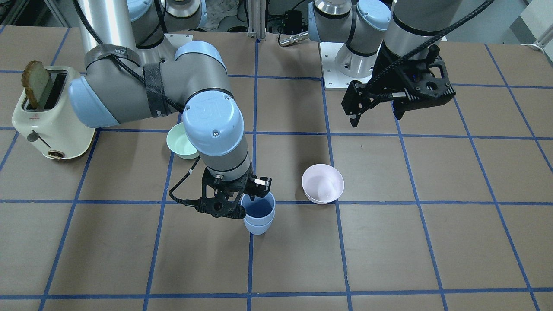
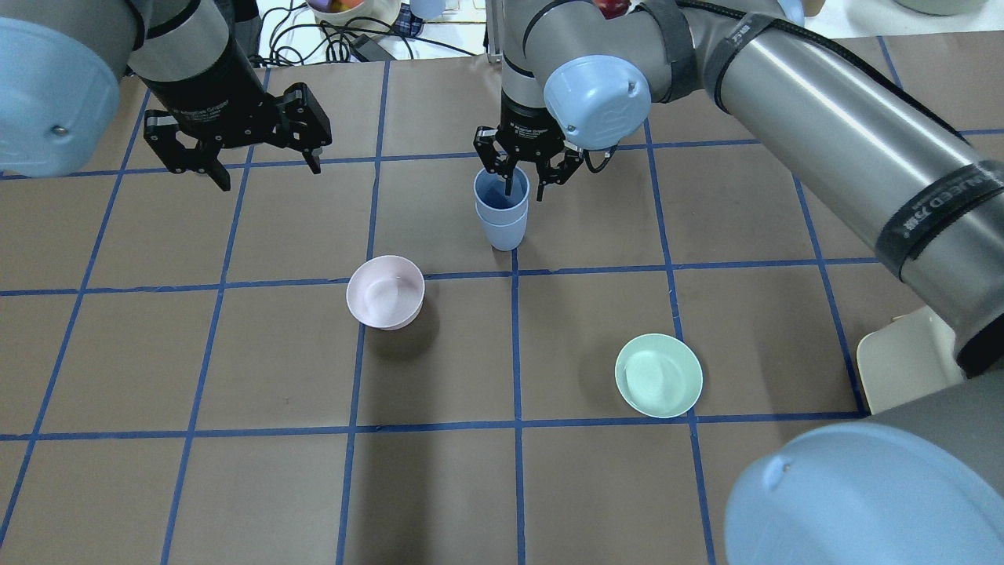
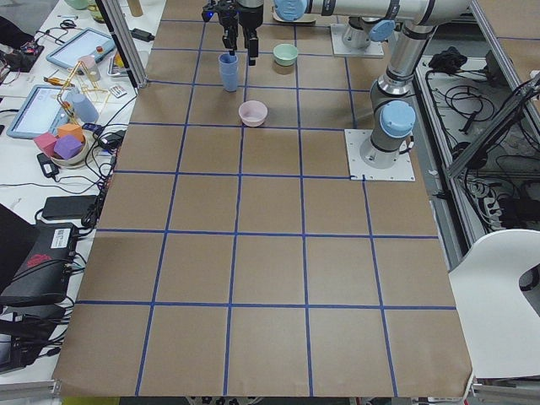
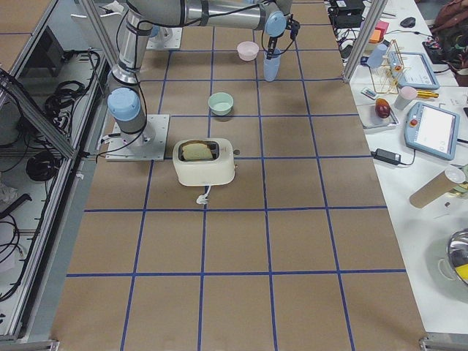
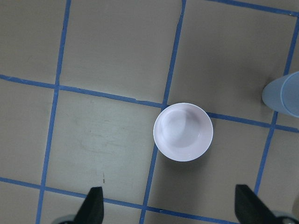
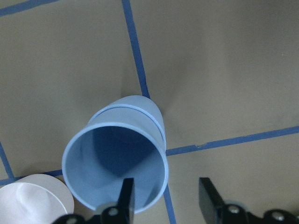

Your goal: Stack blue cups with both arms

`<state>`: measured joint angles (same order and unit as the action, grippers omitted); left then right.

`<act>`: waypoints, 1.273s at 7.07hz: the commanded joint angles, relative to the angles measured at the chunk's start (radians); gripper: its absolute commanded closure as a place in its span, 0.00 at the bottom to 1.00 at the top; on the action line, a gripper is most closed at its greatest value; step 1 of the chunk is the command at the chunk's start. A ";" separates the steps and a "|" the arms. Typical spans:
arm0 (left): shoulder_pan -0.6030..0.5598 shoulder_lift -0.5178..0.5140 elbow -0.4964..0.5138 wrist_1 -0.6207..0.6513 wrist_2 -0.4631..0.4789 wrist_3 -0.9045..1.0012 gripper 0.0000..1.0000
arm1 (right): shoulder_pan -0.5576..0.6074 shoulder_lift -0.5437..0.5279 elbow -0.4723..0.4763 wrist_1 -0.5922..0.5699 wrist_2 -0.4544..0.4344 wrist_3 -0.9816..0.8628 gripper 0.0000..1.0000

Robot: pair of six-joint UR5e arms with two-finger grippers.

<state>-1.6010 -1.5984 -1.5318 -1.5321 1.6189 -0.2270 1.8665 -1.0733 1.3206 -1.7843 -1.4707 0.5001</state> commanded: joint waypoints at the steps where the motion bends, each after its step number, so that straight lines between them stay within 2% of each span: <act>1: 0.001 0.002 -0.001 0.001 0.001 0.000 0.00 | -0.036 -0.016 -0.004 0.009 -0.026 -0.023 0.00; 2: 0.001 0.002 -0.001 0.001 0.002 0.000 0.00 | -0.077 -0.046 -0.001 0.014 -0.017 -0.041 0.00; 3: 0.001 0.002 -0.001 0.001 0.001 0.000 0.00 | -0.108 -0.092 0.005 0.044 -0.029 -0.151 0.00; 5: 0.001 0.005 -0.001 0.000 0.004 0.000 0.00 | -0.159 -0.192 0.008 0.178 -0.111 -0.272 0.00; 7: 0.001 0.005 -0.001 -0.002 0.004 0.000 0.00 | -0.252 -0.264 0.008 0.314 -0.106 -0.380 0.00; 9: 0.001 0.005 -0.001 -0.002 0.004 0.000 0.00 | -0.280 -0.310 0.012 0.365 -0.105 -0.407 0.00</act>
<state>-1.5999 -1.5938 -1.5324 -1.5339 1.6229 -0.2270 1.6054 -1.3529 1.3303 -1.4671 -1.5760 0.1123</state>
